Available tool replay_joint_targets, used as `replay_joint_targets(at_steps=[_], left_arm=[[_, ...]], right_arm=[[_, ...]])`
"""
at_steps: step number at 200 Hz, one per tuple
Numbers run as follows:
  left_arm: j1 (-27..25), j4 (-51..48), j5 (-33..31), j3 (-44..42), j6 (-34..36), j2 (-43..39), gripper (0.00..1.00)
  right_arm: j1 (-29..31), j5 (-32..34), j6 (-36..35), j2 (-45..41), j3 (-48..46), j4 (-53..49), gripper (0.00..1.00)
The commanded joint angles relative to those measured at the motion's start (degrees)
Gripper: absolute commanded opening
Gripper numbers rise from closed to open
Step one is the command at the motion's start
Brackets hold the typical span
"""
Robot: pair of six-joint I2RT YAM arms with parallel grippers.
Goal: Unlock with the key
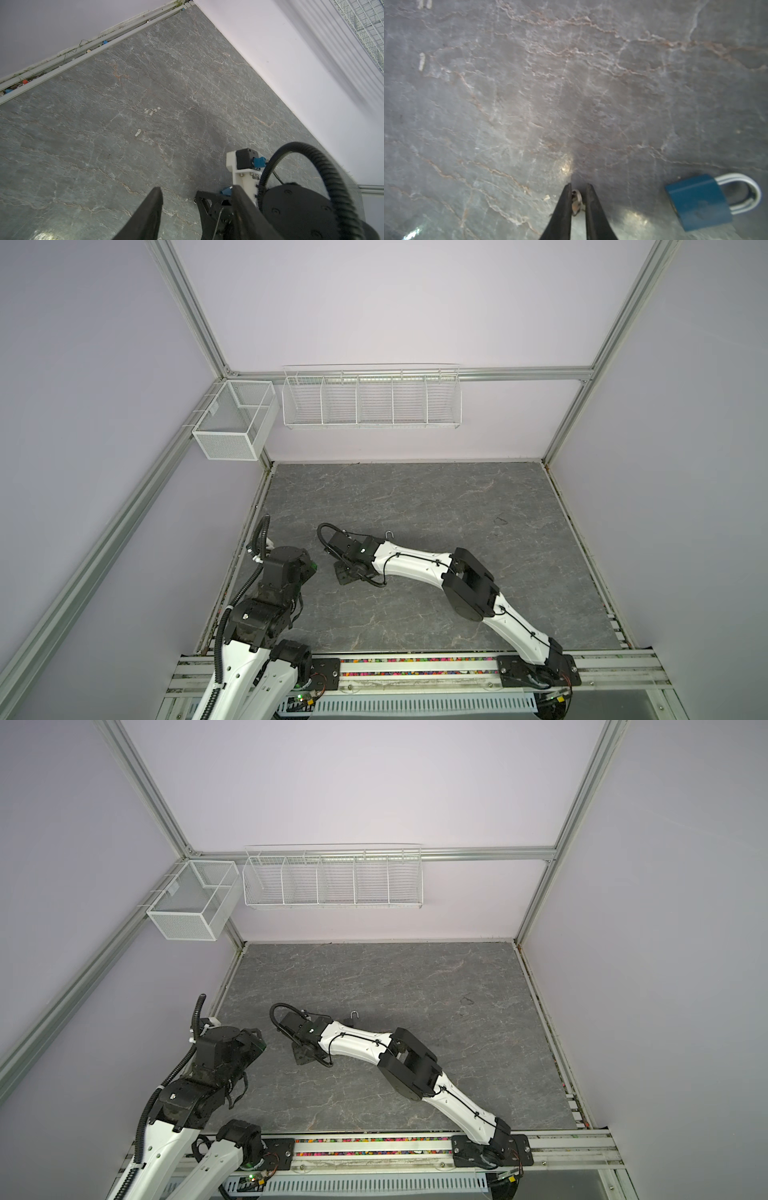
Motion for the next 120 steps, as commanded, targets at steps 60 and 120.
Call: replay_joint_targets(at_steps=[60, 120], left_arm=[[0.4, -0.4, 0.3, -1.6, -2.1, -0.7, 0.54], [0.4, 0.3, 2.1, -2.1, -3.0, -1.3, 0.54]], right_arm=[[0.7, 2.7, -3.0, 1.5, 2.6, -3.2, 0.08], [0.7, 2.2, -4.3, -2.9, -1.0, -0.3, 0.07]])
